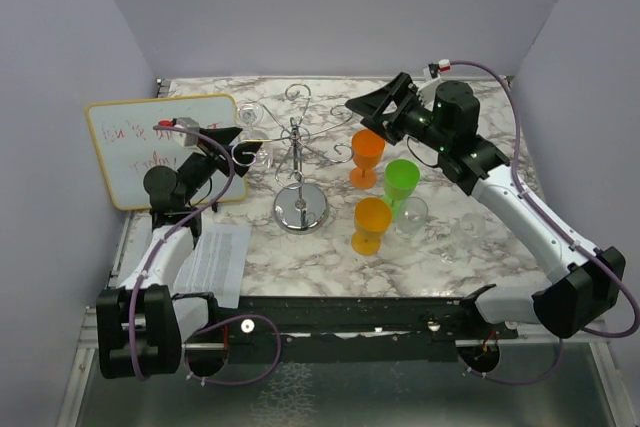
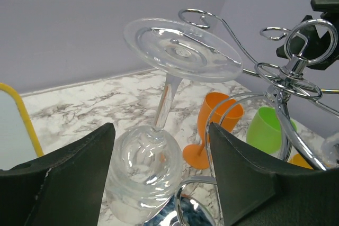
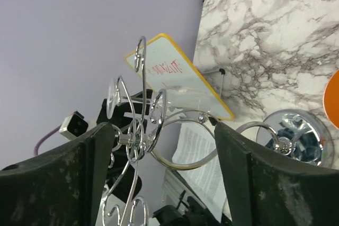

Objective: Place the wine glass upside down on the wine glass rack

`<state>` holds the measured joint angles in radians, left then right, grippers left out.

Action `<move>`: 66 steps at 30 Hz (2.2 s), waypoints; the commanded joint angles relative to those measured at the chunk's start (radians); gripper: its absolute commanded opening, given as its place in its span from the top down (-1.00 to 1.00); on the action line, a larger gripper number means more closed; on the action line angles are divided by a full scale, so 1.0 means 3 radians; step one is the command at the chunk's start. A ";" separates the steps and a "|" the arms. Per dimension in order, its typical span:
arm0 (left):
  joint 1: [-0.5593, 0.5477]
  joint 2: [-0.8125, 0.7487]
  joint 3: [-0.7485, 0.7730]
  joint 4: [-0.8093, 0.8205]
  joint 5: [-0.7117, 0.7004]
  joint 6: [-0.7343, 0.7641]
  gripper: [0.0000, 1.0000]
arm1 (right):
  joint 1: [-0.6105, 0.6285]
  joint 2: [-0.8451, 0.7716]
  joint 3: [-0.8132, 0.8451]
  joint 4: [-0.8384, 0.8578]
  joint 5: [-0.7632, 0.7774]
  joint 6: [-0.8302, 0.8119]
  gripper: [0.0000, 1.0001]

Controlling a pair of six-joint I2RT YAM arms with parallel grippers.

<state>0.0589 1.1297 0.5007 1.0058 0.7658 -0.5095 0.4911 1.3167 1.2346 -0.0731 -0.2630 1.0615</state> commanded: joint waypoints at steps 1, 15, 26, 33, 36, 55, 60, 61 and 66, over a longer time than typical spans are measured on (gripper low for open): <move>0.0095 -0.0270 -0.0068 -0.0439 -0.0191 0.0012 -0.46 | -0.0031 -0.0145 0.0247 -0.0225 -0.0070 -0.0263 -0.70; 0.0164 -0.1201 0.0005 -0.2272 -0.1260 0.0320 -0.53 | -0.0033 -0.0622 0.0333 -0.0935 0.0736 -0.0769 -0.80; -0.0009 -0.1374 0.1020 -0.4396 -0.2796 0.0674 -0.84 | -0.0036 -0.0830 0.0155 -0.1714 0.1769 -0.1439 -0.67; -0.0381 -0.1011 0.2211 -0.4933 -0.3034 0.0848 -0.98 | -0.0071 0.0073 0.0561 -0.1836 0.1538 -0.1902 -0.44; -0.0560 -0.0929 0.2719 -0.5138 -0.3089 0.1038 -0.98 | -0.0152 0.0461 0.0778 -0.1752 0.1299 -0.2036 -0.40; -0.0994 -0.0866 0.3009 -0.5240 -0.1817 0.1307 -0.98 | -0.0194 0.1632 0.1250 -0.2000 0.1125 -0.2469 0.57; -0.0999 -0.0815 0.3106 -0.5118 -0.1406 0.1196 -0.98 | -0.0188 0.1464 0.1227 -0.1928 0.1346 -0.2515 0.98; -0.0997 -0.0794 0.3117 -0.5025 -0.1359 0.1146 -0.98 | -0.0186 0.1369 0.1175 -0.1862 0.1414 -0.2504 0.99; -0.0997 -0.0589 0.3279 -0.4560 -0.1124 0.0694 -0.98 | -0.0189 0.0637 0.0516 -0.0902 0.1609 -0.2420 0.99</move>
<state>-0.2363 0.9100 1.4265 -0.5053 0.3134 -0.1844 0.4343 1.7046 1.4933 -0.5659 0.1398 0.3271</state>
